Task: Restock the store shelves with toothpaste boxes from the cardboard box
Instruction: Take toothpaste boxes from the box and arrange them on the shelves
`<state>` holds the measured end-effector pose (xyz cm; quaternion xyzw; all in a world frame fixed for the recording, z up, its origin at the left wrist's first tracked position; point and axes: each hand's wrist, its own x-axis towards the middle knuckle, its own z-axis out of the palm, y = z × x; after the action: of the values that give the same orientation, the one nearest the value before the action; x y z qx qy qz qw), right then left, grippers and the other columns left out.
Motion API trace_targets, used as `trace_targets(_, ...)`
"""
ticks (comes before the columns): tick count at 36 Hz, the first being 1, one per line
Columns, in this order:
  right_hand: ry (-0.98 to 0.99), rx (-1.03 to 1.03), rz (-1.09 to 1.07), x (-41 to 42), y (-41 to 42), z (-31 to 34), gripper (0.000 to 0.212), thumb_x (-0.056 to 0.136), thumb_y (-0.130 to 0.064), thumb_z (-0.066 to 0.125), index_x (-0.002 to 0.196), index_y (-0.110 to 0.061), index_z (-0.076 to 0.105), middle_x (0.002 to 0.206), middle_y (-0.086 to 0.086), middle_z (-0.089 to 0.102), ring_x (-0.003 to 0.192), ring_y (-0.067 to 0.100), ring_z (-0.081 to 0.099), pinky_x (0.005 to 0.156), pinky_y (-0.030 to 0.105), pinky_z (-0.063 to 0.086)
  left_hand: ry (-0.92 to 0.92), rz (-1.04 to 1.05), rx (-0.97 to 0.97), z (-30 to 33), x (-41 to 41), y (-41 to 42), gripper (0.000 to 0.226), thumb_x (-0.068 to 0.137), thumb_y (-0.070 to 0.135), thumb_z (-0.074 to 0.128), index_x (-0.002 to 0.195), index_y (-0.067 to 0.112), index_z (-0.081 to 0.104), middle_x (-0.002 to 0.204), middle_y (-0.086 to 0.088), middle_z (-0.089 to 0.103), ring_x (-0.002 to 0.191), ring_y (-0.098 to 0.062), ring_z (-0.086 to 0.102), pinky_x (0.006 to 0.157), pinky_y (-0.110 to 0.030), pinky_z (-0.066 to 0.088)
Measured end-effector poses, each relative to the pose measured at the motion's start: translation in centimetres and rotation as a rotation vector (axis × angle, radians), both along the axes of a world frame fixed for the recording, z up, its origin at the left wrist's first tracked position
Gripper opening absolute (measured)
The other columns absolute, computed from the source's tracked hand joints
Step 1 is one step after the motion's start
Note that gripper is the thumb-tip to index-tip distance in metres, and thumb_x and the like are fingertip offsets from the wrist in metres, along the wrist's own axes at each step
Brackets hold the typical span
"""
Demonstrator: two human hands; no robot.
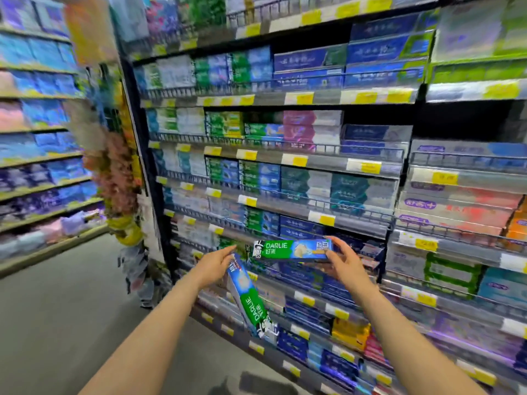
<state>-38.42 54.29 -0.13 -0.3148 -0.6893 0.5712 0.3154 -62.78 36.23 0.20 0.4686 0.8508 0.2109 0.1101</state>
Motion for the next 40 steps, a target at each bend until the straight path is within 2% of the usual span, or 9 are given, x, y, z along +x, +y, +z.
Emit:
trace_targets(3,0.047,-0.029,0.003,-4.3,-0.4,1.0,0.036,0.097,-0.018,0.047,0.131,-0.026,0.043,0.113,0.008,0.062,0.089,0.024,0.068,0.079,0.038,0.056,-0.024,-0.032,0.019,0.8,-4.7,-0.5,0.045,0.102,0.028,0.031,0.147,0.031,0.021,0.142,-0.007,0.045,0.100,-0.017,0.054,0.079,-0.027,0.041)
trace_targets(7,0.106,-0.021,0.041,-8.6,-0.8,2.4,0.028,0.099,-0.017,0.042,0.122,-0.033,0.041,0.120,0.004,0.055,0.089,0.023,0.067,0.086,0.038,0.053,-0.090,-0.101,0.037,2.6,-7.3,0.1,0.052,0.103,0.027,0.030,0.149,0.031,0.007,0.149,-0.003,0.035,0.128,-0.023,0.044,0.096,-0.028,0.038)
trace_targets(12,0.098,-0.006,0.024,-13.9,1.1,3.4,0.036,0.100,-0.021,0.040,0.135,-0.029,0.036,0.136,0.007,0.046,0.090,0.019,0.067,0.083,0.031,0.053,-0.131,-0.130,0.129,3.7,-11.4,2.9,0.052,0.103,0.025,0.028,0.149,0.027,0.006,0.151,-0.003,0.031,0.125,-0.022,0.044,0.086,-0.025,0.043)
trace_targets(19,0.153,0.015,-0.008,-20.3,6.4,5.7,0.039,0.093,-0.031,0.053,0.129,-0.031,0.038,0.132,0.006,0.049,0.097,0.028,0.065,0.095,0.048,0.047,-0.047,-0.189,0.227,5.6,-18.1,8.7,0.055,0.102,0.028,0.031,0.141,0.051,-0.001,0.109,-0.024,0.059,0.086,-0.037,0.058,0.067,-0.032,0.038)
trace_targets(23,0.161,0.104,-0.032,-23.9,8.9,7.4,0.022,0.088,-0.033,0.060,0.101,-0.041,0.045,0.120,0.010,0.056,0.101,0.028,0.062,0.074,0.033,0.050,-0.048,-0.229,0.293,7.7,-21.9,12.1,0.056,0.102,0.026,0.033,0.137,0.059,0.004,0.145,-0.016,0.031,0.082,-0.026,0.056,0.071,-0.033,0.041)
trace_targets(26,0.234,0.172,-0.048,-26.9,10.9,9.4,0.022,0.090,-0.022,0.059,0.097,-0.037,0.045,0.119,0.013,0.054,0.103,0.030,0.061,0.086,0.042,0.052,-0.015,-0.222,0.332,9.4,-25.4,15.0,0.054,0.101,0.029,0.034,0.129,0.066,0.006,0.113,-0.010,0.055,0.084,-0.016,0.045,0.072,-0.033,0.041)
trace_targets(30,0.283,0.296,-0.104,-30.1,13.3,12.0,0.023,0.089,-0.020,0.060,0.104,-0.032,0.046,0.103,0.010,0.058,0.087,0.019,0.062,0.067,0.019,0.049,0.003,-0.243,0.350,11.4,-28.8,18.1,0.056,0.101,0.031,0.036,0.142,0.052,0.005,0.095,-0.005,0.057,0.062,-0.017,0.046,0.060,-0.029,0.036)
trace_targets(35,0.344,0.431,-0.195,-33.3,15.5,14.4,0.028,0.089,-0.014,0.061,0.110,-0.025,0.047,0.105,-0.010,0.049,0.091,0.001,0.051,0.077,0.015,0.045,-0.005,-0.355,0.444,12.8,-33.0,21.8,0.067,0.100,0.030,0.039,0.121,0.078,-0.003,0.104,-0.009,0.052,0.086,-0.012,0.046,0.077,-0.026,0.041)
trace_targets(40,0.392,0.538,-0.270,-35.5,16.9,16.5,0.030,0.088,-0.013,0.062,0.105,-0.033,0.048,0.103,-0.015,0.049,0.088,-0.003,0.051,0.075,0.014,0.044,-0.084,-0.442,0.476,15.7,-34.3,24.0,0.060,0.101,0.024,0.036,0.146,0.042,0.001,0.133,0.012,0.035,0.113,-0.004,0.042,0.069,-0.013,0.046)
